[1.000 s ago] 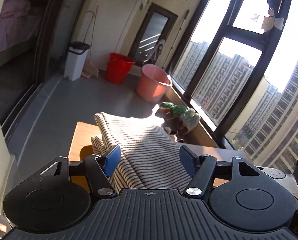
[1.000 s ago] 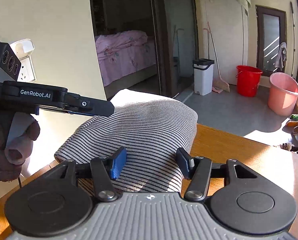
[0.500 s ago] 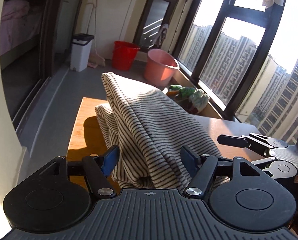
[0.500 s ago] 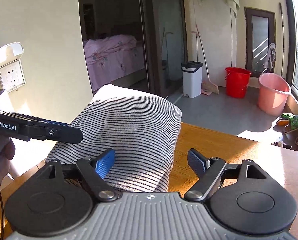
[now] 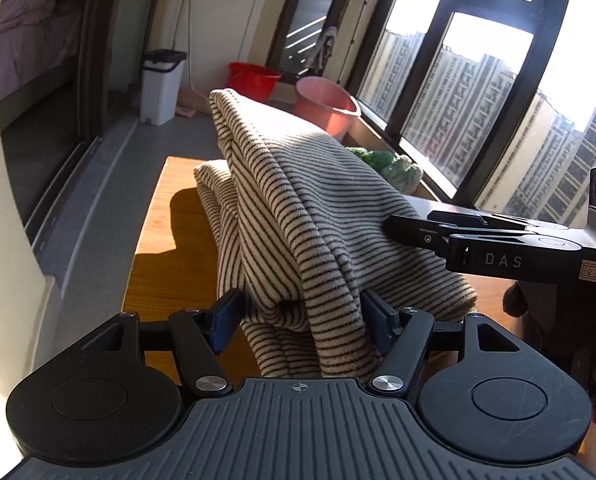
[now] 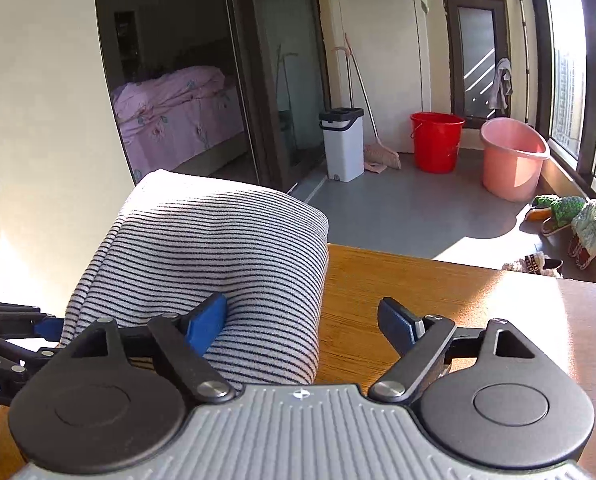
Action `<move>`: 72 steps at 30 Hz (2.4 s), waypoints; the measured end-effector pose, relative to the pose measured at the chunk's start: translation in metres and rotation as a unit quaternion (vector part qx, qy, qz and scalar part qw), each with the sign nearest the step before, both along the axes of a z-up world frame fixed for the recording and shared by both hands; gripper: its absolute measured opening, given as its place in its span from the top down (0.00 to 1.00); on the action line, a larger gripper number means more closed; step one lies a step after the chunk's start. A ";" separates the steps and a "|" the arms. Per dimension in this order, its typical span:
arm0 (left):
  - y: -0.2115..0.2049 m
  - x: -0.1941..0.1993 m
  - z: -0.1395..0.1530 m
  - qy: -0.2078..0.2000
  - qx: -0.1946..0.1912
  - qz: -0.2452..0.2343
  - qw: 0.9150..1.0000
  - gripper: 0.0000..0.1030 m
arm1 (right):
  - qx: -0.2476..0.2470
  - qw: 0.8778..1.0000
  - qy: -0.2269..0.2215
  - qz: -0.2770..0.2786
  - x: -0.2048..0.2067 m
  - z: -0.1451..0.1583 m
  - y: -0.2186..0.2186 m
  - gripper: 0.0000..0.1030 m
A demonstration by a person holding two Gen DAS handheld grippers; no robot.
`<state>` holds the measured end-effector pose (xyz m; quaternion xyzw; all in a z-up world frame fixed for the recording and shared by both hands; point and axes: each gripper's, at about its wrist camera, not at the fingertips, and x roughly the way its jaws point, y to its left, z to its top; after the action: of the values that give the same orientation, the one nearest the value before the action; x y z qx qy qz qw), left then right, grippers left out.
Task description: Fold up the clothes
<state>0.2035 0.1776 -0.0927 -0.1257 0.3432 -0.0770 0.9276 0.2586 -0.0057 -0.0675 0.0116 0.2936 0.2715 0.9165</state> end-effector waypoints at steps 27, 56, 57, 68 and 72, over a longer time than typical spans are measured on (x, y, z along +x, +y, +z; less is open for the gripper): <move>-0.093 -0.124 0.010 -0.087 0.016 0.197 0.976 0.00 | -0.018 0.997 0.040 -0.063 -0.163 -0.019 -0.072 0.00; -0.071 -0.113 0.001 0.016 0.026 0.218 0.975 0.00 | -0.107 0.994 0.014 -0.029 -0.121 -0.027 -0.061 0.00; -0.070 -0.111 0.002 0.021 0.021 0.221 0.975 0.00 | -0.107 0.994 0.014 -0.029 -0.121 -0.027 -0.061 0.00; -0.076 -0.098 0.007 0.055 0.007 0.268 0.962 0.00 | -0.106 0.994 0.014 -0.029 -0.121 -0.027 -0.062 0.00; -0.107 -0.084 -0.005 0.058 0.130 0.272 0.952 0.00 | -0.106 0.994 0.014 -0.029 -0.121 -0.027 -0.062 0.00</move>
<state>0.1198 0.0711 -0.0977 -0.0970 0.3565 0.2314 0.9000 0.1379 -0.0677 -0.0947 -0.0732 0.3333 0.2122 0.9157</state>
